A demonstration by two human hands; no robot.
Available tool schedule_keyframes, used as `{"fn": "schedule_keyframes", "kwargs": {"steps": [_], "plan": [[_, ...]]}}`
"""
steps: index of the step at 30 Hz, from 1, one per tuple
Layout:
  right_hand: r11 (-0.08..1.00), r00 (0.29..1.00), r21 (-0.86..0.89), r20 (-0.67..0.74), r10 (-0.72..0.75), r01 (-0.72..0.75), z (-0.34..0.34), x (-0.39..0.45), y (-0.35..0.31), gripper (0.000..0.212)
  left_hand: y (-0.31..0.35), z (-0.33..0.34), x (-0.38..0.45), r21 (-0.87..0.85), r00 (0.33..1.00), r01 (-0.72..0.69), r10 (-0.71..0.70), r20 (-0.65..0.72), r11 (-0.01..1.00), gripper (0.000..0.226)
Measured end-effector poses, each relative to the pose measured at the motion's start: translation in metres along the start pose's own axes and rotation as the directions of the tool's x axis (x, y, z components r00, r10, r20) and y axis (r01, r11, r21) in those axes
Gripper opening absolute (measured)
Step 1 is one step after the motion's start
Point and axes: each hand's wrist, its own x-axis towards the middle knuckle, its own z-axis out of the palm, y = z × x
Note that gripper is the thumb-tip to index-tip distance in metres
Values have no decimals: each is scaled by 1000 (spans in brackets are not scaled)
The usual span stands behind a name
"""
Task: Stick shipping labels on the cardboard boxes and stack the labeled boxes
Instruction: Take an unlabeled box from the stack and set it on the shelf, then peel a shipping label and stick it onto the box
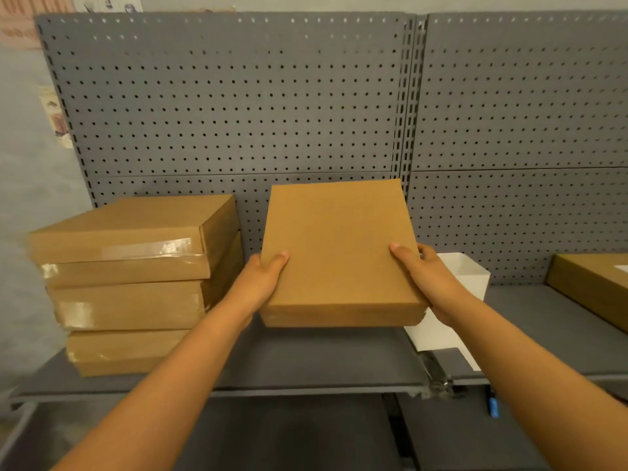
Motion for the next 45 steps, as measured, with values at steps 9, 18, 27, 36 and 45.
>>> {"fn": "schedule_keyframes", "kwargs": {"steps": [9, 18, 27, 36, 45], "plan": [[968, 988, -229, 86, 130, -108, 21, 10, 63, 60, -59, 21, 5, 86, 959, 280, -283, 28, 956, 55], [901, 966, -400, 113, 232, -169, 30, 29, 98, 68, -71, 37, 14, 142, 965, 256, -262, 20, 956, 50], [867, 972, -478, 99, 212, -141, 25, 53, 107, 72, -81, 47, 34, 185, 970, 233, -242, 32, 955, 61], [853, 986, -515, 83, 147, -84, 27, 53, 112, 71, -77, 47, 44, 245, 953, 272, -296, 70, 931, 66], [880, 977, -453, -75, -199, 145, 9, 44, 98, 53, -39, 80, 50, 618, 976, -218, 162, 146, 755, 55]]}}
